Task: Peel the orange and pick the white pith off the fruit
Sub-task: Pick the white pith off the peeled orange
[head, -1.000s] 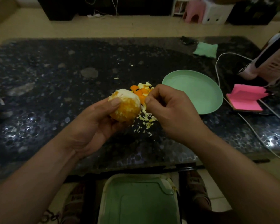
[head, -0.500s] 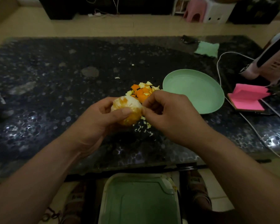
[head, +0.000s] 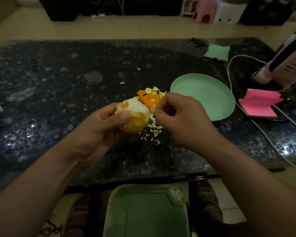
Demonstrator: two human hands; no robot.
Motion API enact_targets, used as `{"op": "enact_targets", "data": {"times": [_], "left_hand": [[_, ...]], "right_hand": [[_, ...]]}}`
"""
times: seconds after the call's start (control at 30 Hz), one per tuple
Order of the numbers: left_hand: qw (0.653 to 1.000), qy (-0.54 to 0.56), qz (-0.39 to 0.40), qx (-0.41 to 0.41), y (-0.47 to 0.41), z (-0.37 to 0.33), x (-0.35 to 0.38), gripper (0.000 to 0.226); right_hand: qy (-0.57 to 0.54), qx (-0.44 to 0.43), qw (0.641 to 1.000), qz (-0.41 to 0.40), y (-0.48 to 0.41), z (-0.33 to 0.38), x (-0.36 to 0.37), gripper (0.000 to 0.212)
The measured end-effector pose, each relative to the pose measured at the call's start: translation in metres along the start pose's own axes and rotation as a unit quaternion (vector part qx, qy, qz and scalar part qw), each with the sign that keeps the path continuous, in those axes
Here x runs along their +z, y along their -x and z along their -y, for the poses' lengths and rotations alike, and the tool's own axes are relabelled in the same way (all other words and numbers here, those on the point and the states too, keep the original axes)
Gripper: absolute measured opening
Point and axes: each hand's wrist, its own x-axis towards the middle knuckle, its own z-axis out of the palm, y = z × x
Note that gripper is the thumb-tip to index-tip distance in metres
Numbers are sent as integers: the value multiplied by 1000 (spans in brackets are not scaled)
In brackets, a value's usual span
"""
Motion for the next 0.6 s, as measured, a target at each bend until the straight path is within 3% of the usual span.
{"op": "enact_targets", "data": {"times": [0.2, 0.27, 0.37, 0.6], "left_hand": [[998, 51, 25, -23, 3, 0, -3, 72], [998, 47, 6, -33, 0, 2, -2, 66], [996, 35, -61, -59, -6, 10, 5, 45], [989, 35, -115, -88, -14, 19, 12, 51]], "right_hand": [[57, 20, 998, 27, -7, -11, 2, 11], [110, 30, 992, 49, -10, -17, 7, 19], [182, 47, 981, 38, -14, -24, 13, 12], [243, 36, 969, 31, -15, -21, 14, 13]]}}
